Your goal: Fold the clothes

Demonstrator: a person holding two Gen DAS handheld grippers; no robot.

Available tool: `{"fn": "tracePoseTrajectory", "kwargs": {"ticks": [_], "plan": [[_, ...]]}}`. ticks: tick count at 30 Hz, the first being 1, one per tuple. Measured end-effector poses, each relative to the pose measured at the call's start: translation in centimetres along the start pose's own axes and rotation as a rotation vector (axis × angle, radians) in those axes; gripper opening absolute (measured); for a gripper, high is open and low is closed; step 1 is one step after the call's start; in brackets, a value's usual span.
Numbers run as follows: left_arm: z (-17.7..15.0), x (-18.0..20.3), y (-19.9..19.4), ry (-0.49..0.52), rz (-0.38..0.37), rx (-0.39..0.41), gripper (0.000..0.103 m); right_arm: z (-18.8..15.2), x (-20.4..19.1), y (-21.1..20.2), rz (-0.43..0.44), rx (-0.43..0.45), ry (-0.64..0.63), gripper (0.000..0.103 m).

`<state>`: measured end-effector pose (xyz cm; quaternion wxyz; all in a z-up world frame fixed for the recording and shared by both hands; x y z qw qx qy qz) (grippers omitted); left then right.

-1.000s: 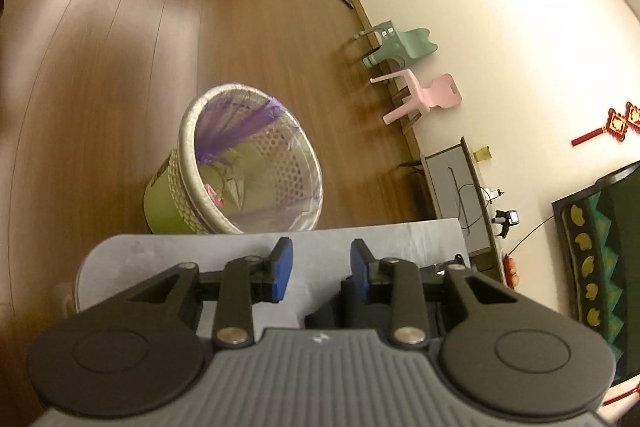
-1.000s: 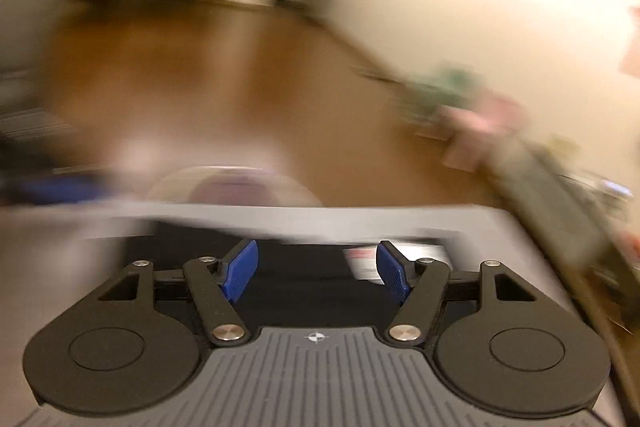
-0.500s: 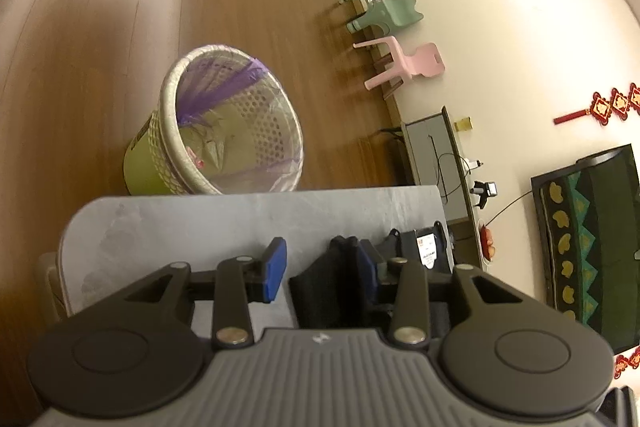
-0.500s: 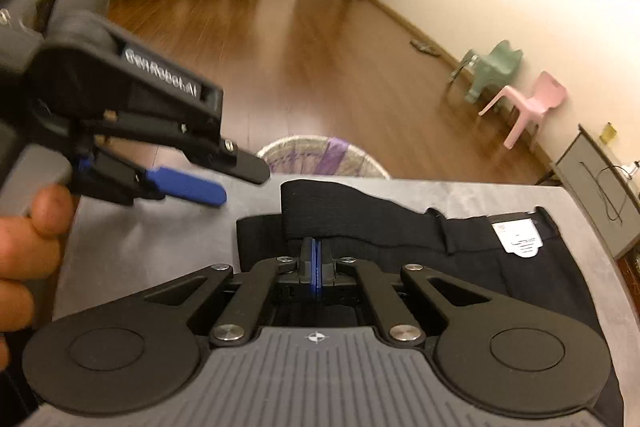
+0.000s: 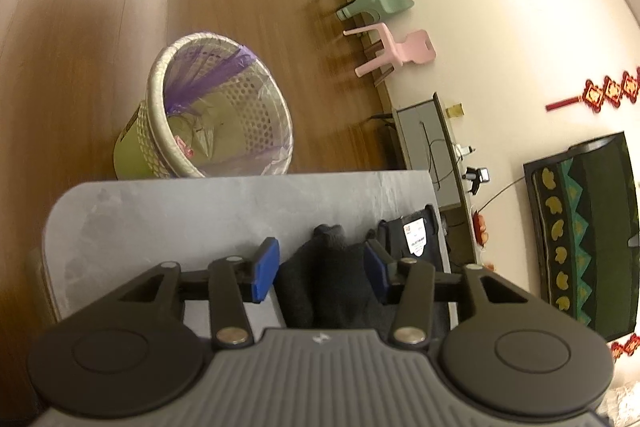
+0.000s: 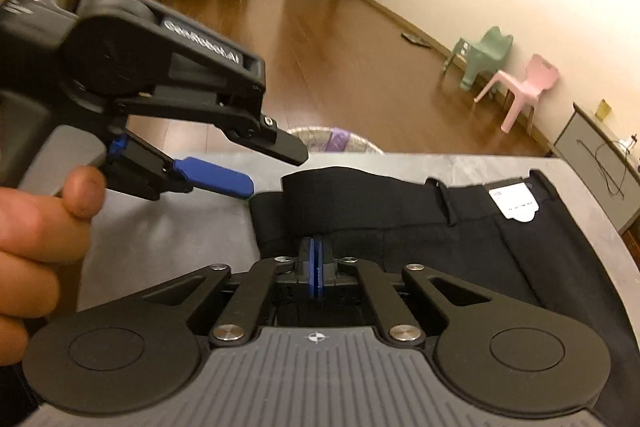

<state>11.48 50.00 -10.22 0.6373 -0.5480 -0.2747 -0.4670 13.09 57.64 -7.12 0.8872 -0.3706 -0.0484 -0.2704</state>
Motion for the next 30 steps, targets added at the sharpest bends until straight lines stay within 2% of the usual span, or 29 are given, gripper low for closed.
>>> {"fn": "tracePoseTrajectory", "kwargs": {"ticks": [1,2,3,5,6,7,8,9,10,11,14,18,20,23,24,25,26,27,28,30], "plan": [[0.0,0.0,-0.1,-0.002,-0.001,0.002,0.047,0.0,-0.4,-0.5,-0.002,0.014,-0.017,0.057],[0.1,0.1,-0.1,-0.005,-0.002,0.005,0.047,0.0,-0.3,0.3,0.002,0.02,-0.042,0.068],[0.0,0.1,-0.1,-0.003,-0.003,0.003,0.047,-0.1,-0.7,0.8,0.001,0.02,-0.073,0.078],[-0.1,0.3,0.0,0.005,-0.007,-0.005,0.047,-0.4,-1.1,1.8,-0.023,-0.004,-0.122,0.077],[-0.2,0.3,0.0,0.009,-0.009,-0.009,0.047,-0.6,-1.3,2.4,-0.037,-0.018,-0.145,0.075],[-0.2,0.4,0.1,0.013,-0.011,-0.013,0.048,-0.6,-1.0,2.8,-0.043,-0.027,-0.132,0.062],[-0.3,0.5,0.1,0.017,-0.013,-0.017,0.05,-0.5,-0.7,3.1,-0.048,-0.042,-0.116,0.045],[-0.4,0.6,0.2,0.021,-0.014,-0.021,0.05,-0.4,-0.3,3.5,-0.053,-0.059,-0.105,0.02],[-0.4,0.7,0.2,0.025,-0.016,-0.025,0.053,-0.3,-0.1,3.6,-0.062,-0.059,-0.106,0.004],[-0.5,0.8,0.3,0.03,-0.022,-0.033,0.057,-0.1,0.2,3.4,-0.065,-0.05,-0.09,0.0],[-1.4,2.0,1.0,0.08,-0.059,-0.079,0.067,0.7,1.4,1.8,-0.06,0.0,-0.005,0.0],[-2.9,3.1,2.0,0.125,-0.087,-0.133,0.071,1.0,3.1,0.0,-0.033,0.035,0.11,0.0],[-2.6,3.0,1.7,0.118,-0.075,-0.109,0.071,0.8,3.9,0.0,-0.027,0.035,0.143,0.0],[-1.0,2.3,0.3,0.074,-0.058,-0.025,0.071,0.3,3.0,0.8,0.006,0.014,0.094,0.001],[-0.6,2.0,-0.1,0.054,-0.059,-0.009,0.071,0.2,2.7,1.2,0.018,0.006,0.074,0.007],[-0.4,1.9,-0.2,0.039,-0.063,-0.003,0.071,0.0,2.4,1.5,0.03,-0.002,0.054,0.027],[-0.2,1.8,-0.4,0.029,-0.065,0.0,0.071,-0.1,1.8,1.9,0.027,-0.006,0.019,0.041],[-0.2,1.8,-0.5,0.028,-0.067,0.001,0.071,-0.1,1.3,2.6,0.022,-0.005,-0.004,0.064],[-0.2,1.9,-0.5,0.034,-0.068,0.0,0.071,0.0,0.9,3.2,0.017,-0.003,-0.02,0.073],[-0.2,2.2,-0.6,0.044,-0.071,-0.004,0.071,0.1,0.0,4.6,0.007,0.001,-0.053,0.074]]}}
Point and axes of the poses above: each gripper's, at about its wrist camera, not at the fingertips, and y roughly the way its jaws point, x to its right, z to its top, the point moved 9 cm from there along y, roughly the way its jaws point, and after that the axes turned 6 degrees about -z, right-handed, at the moved point
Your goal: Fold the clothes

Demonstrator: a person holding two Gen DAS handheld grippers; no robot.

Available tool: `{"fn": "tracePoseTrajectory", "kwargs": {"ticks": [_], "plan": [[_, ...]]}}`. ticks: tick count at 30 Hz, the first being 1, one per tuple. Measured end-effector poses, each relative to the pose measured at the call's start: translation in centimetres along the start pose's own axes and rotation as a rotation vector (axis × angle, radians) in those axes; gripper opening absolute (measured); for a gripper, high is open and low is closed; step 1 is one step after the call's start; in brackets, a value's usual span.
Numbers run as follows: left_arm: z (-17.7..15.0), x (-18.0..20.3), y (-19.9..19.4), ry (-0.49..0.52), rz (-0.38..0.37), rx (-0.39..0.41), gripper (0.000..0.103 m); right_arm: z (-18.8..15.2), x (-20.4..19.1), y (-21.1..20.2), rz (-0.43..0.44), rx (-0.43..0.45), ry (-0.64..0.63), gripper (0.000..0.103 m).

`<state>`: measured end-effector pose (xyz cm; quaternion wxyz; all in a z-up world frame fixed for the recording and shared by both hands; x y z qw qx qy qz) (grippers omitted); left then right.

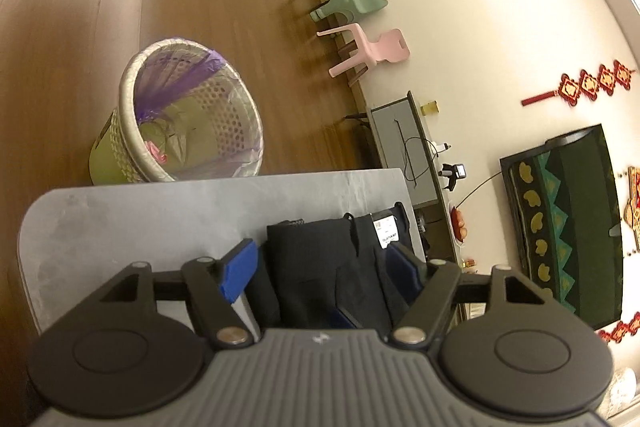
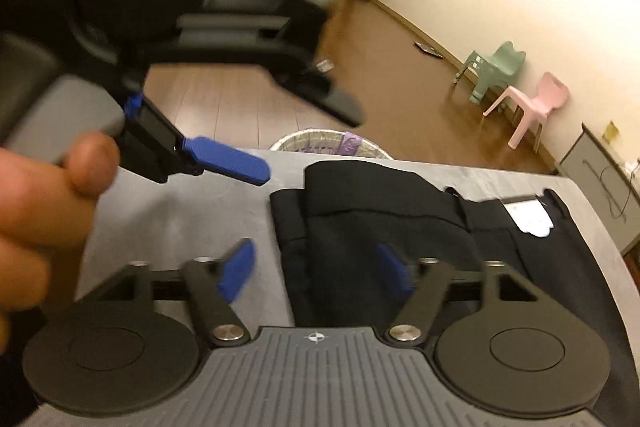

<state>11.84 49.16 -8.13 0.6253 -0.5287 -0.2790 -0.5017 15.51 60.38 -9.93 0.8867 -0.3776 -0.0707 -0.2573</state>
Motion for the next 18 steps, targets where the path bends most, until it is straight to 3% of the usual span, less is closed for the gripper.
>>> {"fn": "tracePoseTrajectory", "kwargs": {"ticks": [2,3,4,6,13,16,18], "plan": [[0.0,0.0,0.0,0.004,0.0,0.0,0.071,0.3,0.3,0.3,-0.013,0.002,0.008,0.072],[0.0,-0.1,0.0,0.002,0.002,-0.001,0.071,0.4,0.5,0.4,-0.02,0.003,0.015,0.059],[0.0,-0.2,0.1,-0.002,0.005,-0.002,0.071,0.6,0.8,0.5,-0.027,0.005,0.022,0.034],[-0.1,-0.5,0.3,-0.01,0.01,-0.009,0.071,0.9,1.2,0.6,-0.04,0.007,0.037,0.017],[-1.8,0.0,2.6,0.002,-0.036,-0.109,0.078,1.5,3.1,0.3,-0.069,0.019,0.103,0.001],[-2.2,0.8,3.2,0.034,-0.062,-0.11,0.091,1.1,4.1,-1.0,-0.056,0.03,0.153,0.001],[-2.5,1.0,3.6,0.037,-0.081,-0.114,0.09,0.9,4.9,-1.8,-0.047,0.037,0.186,0.001]]}}
Point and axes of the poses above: each gripper's, at about its wrist camera, not at the fingertips, and y roughly the way its jaws point, x to its right, z to its top, the point moved 9 cm from there along y, roughly the way its jaws point, and after that the axes turned 6 degrees about -z, right-handed, at the moved point
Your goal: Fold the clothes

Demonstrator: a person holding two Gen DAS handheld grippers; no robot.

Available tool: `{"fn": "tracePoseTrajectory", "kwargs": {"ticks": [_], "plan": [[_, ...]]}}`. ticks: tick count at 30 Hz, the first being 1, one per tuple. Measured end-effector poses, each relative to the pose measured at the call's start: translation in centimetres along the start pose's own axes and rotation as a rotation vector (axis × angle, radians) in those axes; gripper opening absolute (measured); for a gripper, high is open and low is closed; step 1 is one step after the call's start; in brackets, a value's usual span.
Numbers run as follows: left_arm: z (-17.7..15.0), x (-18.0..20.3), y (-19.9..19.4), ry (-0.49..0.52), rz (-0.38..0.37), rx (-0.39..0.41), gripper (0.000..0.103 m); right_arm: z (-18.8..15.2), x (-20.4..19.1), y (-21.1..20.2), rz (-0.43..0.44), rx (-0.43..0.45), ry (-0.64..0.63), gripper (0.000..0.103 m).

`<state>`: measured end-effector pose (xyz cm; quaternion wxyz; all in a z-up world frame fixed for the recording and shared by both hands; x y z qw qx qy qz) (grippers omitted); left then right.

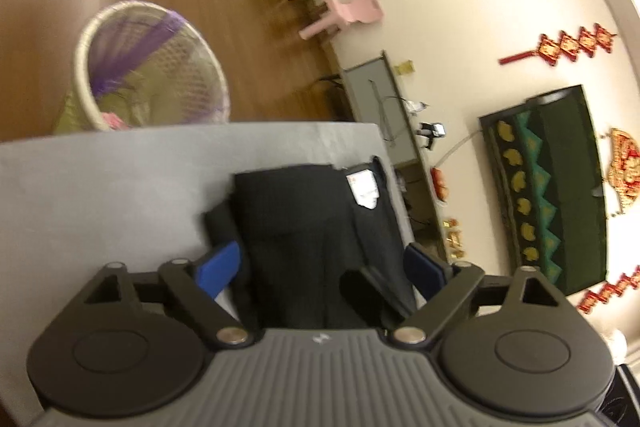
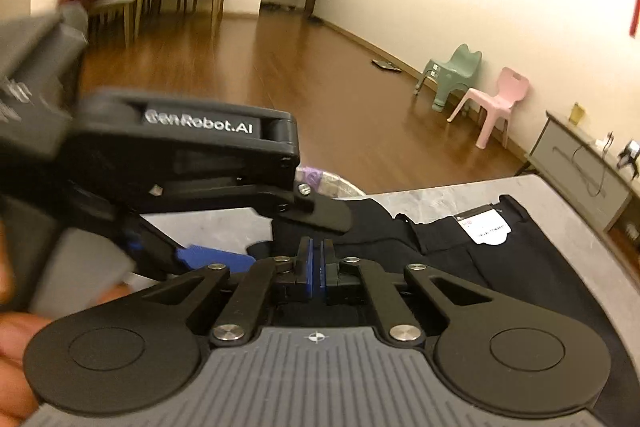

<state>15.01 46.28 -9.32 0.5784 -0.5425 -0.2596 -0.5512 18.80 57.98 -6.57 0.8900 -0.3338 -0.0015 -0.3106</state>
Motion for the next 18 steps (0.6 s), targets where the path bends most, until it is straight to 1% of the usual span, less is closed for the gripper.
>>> {"fn": "tracePoseTrajectory", "kwargs": {"ticks": [3,4,5,6,7,8,9,10,11,12,13,15,16,18], "plan": [[-0.2,0.0,0.5,0.017,0.005,-0.003,0.079,-0.1,1.2,-1.2,0.013,0.009,0.05,0.002],[-0.3,0.0,0.7,0.025,0.015,-0.007,0.071,-0.4,1.8,-1.5,0.007,-0.001,0.075,0.004],[-0.4,0.0,0.8,0.036,0.03,-0.009,0.065,-0.8,2.7,-1.4,-0.009,-0.012,0.096,0.006],[-0.5,0.0,0.9,0.043,0.037,-0.011,0.066,-1.2,3.7,-1.3,-0.027,-0.023,0.115,0.012],[-0.4,0.1,0.7,0.044,0.039,-0.003,0.066,-1.7,4.9,-1.2,-0.05,-0.039,0.137,0.024],[-0.3,0.2,0.3,0.043,0.039,0.011,0.066,-2.1,5.7,-1.3,-0.073,-0.055,0.154,0.033],[0.0,0.4,-0.1,0.043,0.042,0.032,0.066,-2.5,6.4,-1.5,-0.097,-0.071,0.169,0.048],[0.7,0.5,-0.8,0.041,0.045,0.063,0.068,-2.8,6.5,-1.8,-0.099,-0.074,0.162,0.056],[1.4,0.7,-1.5,0.038,0.047,0.098,0.07,-3.0,6.0,-1.9,-0.084,-0.076,0.133,0.061],[2.0,0.7,-2.0,0.033,0.045,0.118,0.07,-3.3,4.8,-1.9,-0.065,-0.09,0.072,0.077],[2.4,0.7,-2.4,0.028,0.041,0.128,0.07,-3.8,3.3,-1.7,-0.045,-0.107,0.0,0.085],[2.6,0.4,-2.9,0.014,0.039,0.124,0.071,-5.3,0.8,-1.7,-0.067,-0.142,-0.177,0.085],[2.4,0.2,-2.9,0.008,0.036,0.109,0.071,-5.7,0.2,-1.9,-0.073,-0.15,-0.215,0.085],[1.9,0.1,-2.5,0.003,0.037,0.065,0.071,-6.3,-0.5,-2.1,-0.079,-0.158,-0.251,0.085]]}}
Point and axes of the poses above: each gripper's, at about its wrist camera, not at the fingertips, and y roughly the way its jaws point, x to its right, z to its top, the point moved 9 cm from there along y, roughly the way its jaws point, and after that the axes turned 6 degrees about -z, right-handed, at the moved point
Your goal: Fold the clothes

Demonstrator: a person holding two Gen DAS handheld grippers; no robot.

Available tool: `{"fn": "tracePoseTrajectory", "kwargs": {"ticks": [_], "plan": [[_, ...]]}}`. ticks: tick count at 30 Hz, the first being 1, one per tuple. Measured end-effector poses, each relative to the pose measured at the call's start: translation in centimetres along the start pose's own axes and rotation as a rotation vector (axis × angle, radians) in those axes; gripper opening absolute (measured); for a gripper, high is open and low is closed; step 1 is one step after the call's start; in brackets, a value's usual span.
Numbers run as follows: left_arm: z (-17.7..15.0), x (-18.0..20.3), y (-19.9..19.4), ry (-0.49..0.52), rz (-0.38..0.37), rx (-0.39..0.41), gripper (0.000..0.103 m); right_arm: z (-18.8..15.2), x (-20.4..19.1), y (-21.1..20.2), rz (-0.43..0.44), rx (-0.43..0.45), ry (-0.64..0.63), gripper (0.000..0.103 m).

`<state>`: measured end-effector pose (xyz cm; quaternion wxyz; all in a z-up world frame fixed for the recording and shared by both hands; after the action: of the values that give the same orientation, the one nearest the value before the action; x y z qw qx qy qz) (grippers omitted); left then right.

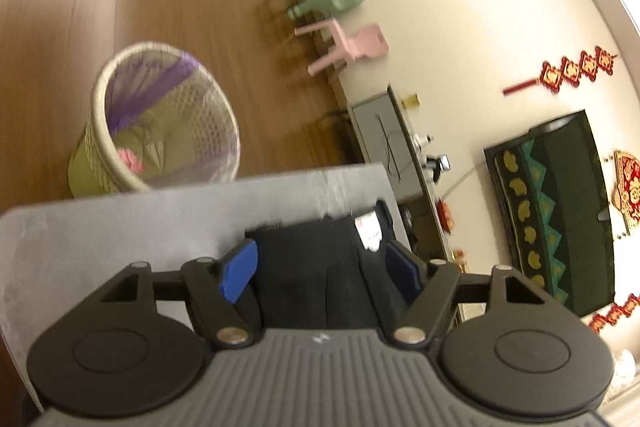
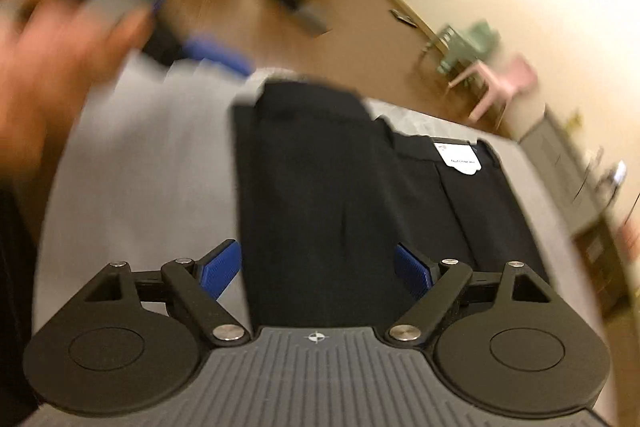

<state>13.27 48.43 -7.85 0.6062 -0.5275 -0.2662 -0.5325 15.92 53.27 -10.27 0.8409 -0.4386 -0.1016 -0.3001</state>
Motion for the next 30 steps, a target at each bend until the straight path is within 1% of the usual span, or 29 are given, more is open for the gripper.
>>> {"fn": "tracePoseTrajectory", "kwargs": {"ticks": [4,6,9,11,12,13,15,16,18,20,23,25,27,30], "plan": [[-1.5,-0.2,1.3,-0.003,0.035,-0.072,0.071,-0.9,-1.6,-0.6,-0.015,-0.015,-0.072,0.085],[-1.8,-0.1,1.2,0.007,0.037,-0.077,0.071,-0.2,-0.8,0.7,0.045,-0.039,0.034,0.084],[-1.7,-0.1,0.6,0.012,0.032,-0.067,0.075,0.7,0.8,2.8,0.196,-0.07,0.24,0.083],[-1.8,-0.2,0.4,0.009,0.031,-0.072,0.075,1.1,2.0,3.6,0.19,-0.053,0.309,0.057],[-2.1,-0.1,0.5,0.012,0.03,-0.081,0.076,1.1,2.8,3.9,0.168,-0.055,0.332,0.021],[-2.3,0.0,0.7,0.018,0.031,-0.092,0.076,1.1,3.6,4.2,0.142,-0.062,0.353,0.005],[-2.7,0.2,1.0,0.026,0.031,-0.109,0.077,0.7,4.8,4.6,0.157,-0.059,0.422,0.005],[-2.9,0.3,1.2,0.027,0.03,-0.116,0.078,0.5,5.5,4.7,0.166,-0.061,0.475,0.005],[-3.5,0.6,1.6,0.034,0.023,-0.135,0.078,-0.1,7.0,4.7,0.198,-0.052,0.616,0.004],[-4.4,1.1,2.1,0.046,0.009,-0.16,0.079,-0.7,8.6,4.7,0.253,-0.038,0.79,0.004],[-6.3,2.8,2.9,0.062,-0.065,-0.21,0.084,-1.7,10.3,4.8,0.333,-0.022,0.994,0.004],[-7.3,3.9,3.5,0.065,-0.119,-0.239,0.087,-2.0,11.2,4.9,0.38,-0.015,1.085,0.005],[-8.1,4.1,4.3,0.031,-0.143,-0.251,0.091,-2.2,12.1,4.8,0.426,-0.005,1.166,0.004],[-8.5,2.8,5.7,-0.102,-0.144,-0.254,0.098,-2.4,12.8,4.5,0.494,0.017,1.249,0.005]]}}
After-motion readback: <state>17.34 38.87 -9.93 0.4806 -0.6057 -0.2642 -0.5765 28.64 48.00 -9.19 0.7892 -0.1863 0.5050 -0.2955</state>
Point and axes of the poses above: each gripper's, at about its wrist camera, not at the fingertips, and y roughly the way its jaws point, x to its right, z to its top, the point moved 9 cm from there along y, roughly the way its jaws point, and after that the axes turned 6 degrees about -z, right-handed, at the moved point
